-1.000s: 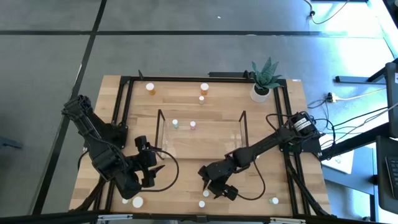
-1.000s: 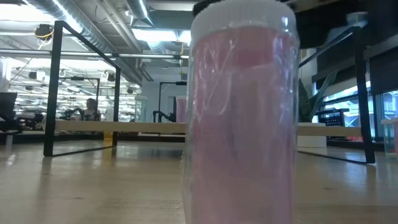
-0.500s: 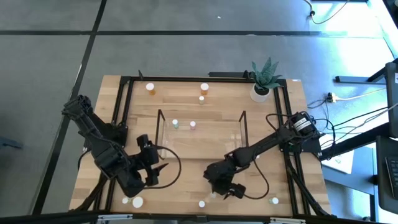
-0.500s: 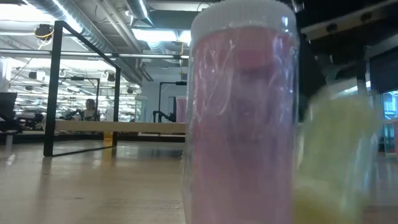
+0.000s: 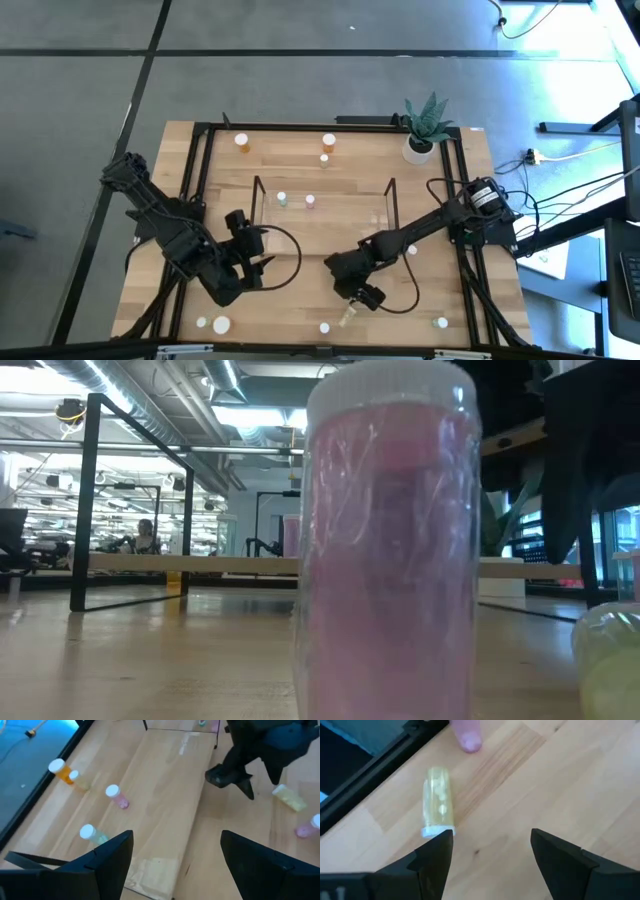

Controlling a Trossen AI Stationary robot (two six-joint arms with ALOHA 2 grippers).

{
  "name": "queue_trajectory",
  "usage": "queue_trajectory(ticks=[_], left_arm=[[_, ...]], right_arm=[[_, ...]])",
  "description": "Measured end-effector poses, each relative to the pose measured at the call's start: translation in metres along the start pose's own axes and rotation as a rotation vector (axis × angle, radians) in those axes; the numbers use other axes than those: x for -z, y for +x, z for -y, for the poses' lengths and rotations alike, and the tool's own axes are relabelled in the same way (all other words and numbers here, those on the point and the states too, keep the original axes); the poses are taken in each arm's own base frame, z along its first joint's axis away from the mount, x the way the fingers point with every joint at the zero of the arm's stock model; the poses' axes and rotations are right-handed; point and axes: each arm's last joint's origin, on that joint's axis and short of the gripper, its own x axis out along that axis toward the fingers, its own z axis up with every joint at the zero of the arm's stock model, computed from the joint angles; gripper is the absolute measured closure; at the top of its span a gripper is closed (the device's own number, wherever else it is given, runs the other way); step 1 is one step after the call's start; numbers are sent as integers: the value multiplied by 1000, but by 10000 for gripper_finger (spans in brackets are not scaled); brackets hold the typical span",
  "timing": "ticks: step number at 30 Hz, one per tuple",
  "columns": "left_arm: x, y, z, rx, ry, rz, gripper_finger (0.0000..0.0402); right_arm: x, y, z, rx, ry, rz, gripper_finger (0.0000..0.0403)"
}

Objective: Pick and place medicine bottles onto shelf by color
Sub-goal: Put the bottom right yellow pill bottle on the shelf

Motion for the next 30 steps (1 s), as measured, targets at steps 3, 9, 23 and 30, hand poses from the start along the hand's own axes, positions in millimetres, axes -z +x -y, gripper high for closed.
queue_trajectory(ticks=[3, 9, 23, 30], left_arm=[[-1, 1, -1, -2, 9, -2, 108], [-2, 1, 1, 14, -9, 10, 108], [0, 10, 14, 33, 83, -9, 108], [5, 15, 21, 27, 106, -26, 108]], right_arm=[[2, 0, 0, -3, 30, -13, 133], [2, 0, -1, 41, 107, -29, 135], [-2, -6, -7, -20, 390, -19, 142], [-22, -44, -23, 66, 478, 93, 142]])
